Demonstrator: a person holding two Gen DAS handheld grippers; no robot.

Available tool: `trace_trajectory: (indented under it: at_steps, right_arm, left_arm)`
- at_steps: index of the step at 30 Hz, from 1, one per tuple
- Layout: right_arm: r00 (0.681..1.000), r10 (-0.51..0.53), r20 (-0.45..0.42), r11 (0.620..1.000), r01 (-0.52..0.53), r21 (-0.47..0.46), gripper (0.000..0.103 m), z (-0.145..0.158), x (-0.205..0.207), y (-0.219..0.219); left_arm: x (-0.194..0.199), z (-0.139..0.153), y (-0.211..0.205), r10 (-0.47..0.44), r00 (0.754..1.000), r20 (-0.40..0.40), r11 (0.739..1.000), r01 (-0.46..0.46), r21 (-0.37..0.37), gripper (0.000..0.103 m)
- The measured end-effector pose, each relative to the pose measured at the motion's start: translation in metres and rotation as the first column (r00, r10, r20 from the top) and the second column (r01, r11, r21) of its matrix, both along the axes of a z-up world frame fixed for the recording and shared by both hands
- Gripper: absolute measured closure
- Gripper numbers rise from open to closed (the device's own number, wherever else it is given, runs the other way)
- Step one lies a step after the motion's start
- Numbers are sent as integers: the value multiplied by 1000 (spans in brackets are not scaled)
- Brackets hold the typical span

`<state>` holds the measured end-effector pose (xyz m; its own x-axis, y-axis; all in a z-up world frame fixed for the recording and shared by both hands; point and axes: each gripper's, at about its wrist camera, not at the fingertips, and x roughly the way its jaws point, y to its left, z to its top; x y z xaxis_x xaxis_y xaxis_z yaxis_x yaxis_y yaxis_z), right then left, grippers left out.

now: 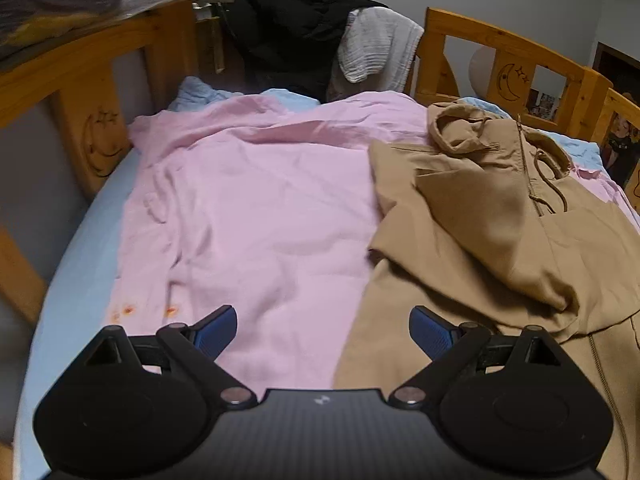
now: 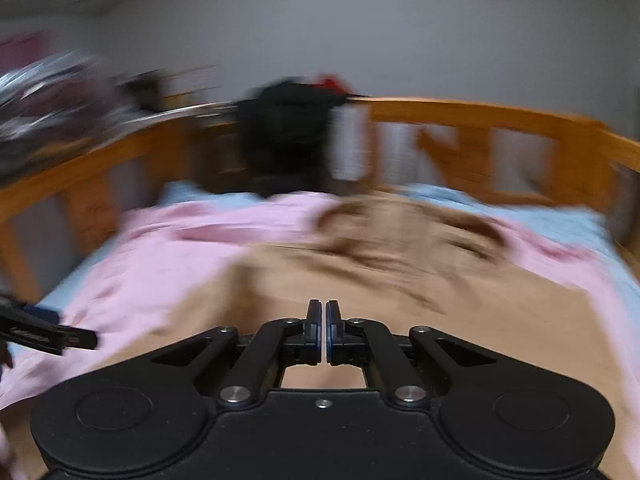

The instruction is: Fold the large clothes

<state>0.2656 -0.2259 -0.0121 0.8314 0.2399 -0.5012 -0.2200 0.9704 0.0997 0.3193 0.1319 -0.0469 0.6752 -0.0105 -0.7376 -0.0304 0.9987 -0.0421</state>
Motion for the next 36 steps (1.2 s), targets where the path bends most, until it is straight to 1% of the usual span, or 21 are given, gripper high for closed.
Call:
trace_trajectory:
  at_steps: [2,4,5,6,7,9,11,12,13,15,18,20,21,22,23,24,25,28,30,34,36]
  right_arm:
    - [996,-70,-63,998,70,1,102,-5,-11,-29]
    - [989,-82,-125,996,76,-52,101,-16,-15,-51]
    - [987,-78,-144,995,68,-70,93,-20,-15,-55]
    - [983,-60,-175,996,47,-78,89,-25,-12,-57]
    - [980,-34,-198,997,20,-72,82,-31,-10,-53]
    - [982,51,-181,995,-66,-75,78,-38,-3,-36]
    - [979,148,-140,982,-162,-96,57,-42,3,-12]
    - [969,211,-126,969,-225,-104,52,-45,7,6]
    - [959,262,-108,956,-273,-110,42,-47,9,22]
    - [924,378,-66,912,-383,-145,39,-50,12,63]
    - [874,484,-45,851,-482,-209,39,-59,19,119]
    - [867,496,-57,837,-494,-234,41,-67,26,146]
    - [872,485,-64,838,-484,-253,44,-73,32,158]
    - [879,471,-68,840,-471,-268,55,-74,34,165]
    - [892,448,-68,850,-448,-276,77,-77,40,170]
    - [899,432,-72,862,-435,-260,91,-77,46,169]
    - [908,413,-69,880,-417,-227,99,-74,49,163]
    - [948,318,9,937,-313,-152,101,-58,41,128]
    - [970,237,59,967,-230,-105,101,-41,28,91]
    - [994,59,90,996,-53,-65,101,-13,-5,17]
    - [998,-43,39,998,45,-54,100,-9,-19,-18]
  left_arm:
    - [7,-3,-7,5,1000,-6,1000,-5,1,7]
    - [16,-8,-16,12,1000,-19,1000,-12,3,7]
    - [20,-11,-18,20,999,-27,1000,-20,4,7]
    - [23,-13,-20,38,998,-41,999,-38,3,7]
    - [26,-15,-21,68,996,-53,998,-68,-2,7]
    - [26,-15,-20,111,992,-59,993,-112,-25,7]
    - [25,-14,-16,135,989,-62,990,-138,-34,6]
    - [24,-13,-14,144,988,-61,989,-146,-27,6]
    - [23,-12,-12,154,987,-56,988,-155,-15,5]
    - [21,-9,-7,174,984,-43,985,-174,1,5]
    - [22,-5,4,220,975,-39,976,-220,2,5]
    - [24,-3,13,245,969,-38,969,-246,-18,4]
    - [25,-1,17,257,966,-36,966,-258,-31,4]
    - [26,-1,20,269,963,-35,962,-270,-45,4]
    - [28,0,23,279,960,-35,958,-280,-57,4]
    - [29,1,26,286,958,-35,955,-288,-70,4]
    - [30,2,27,289,957,-33,954,-290,-80,4]
    - [30,5,28,278,960,-19,956,-279,-90,4]
    - [30,5,25,254,967,-2,963,-253,-88,4]
    - [35,2,13,206,978,9,976,-205,-65,4]
    - [40,-1,6,198,980,3,978,-197,-63,4]
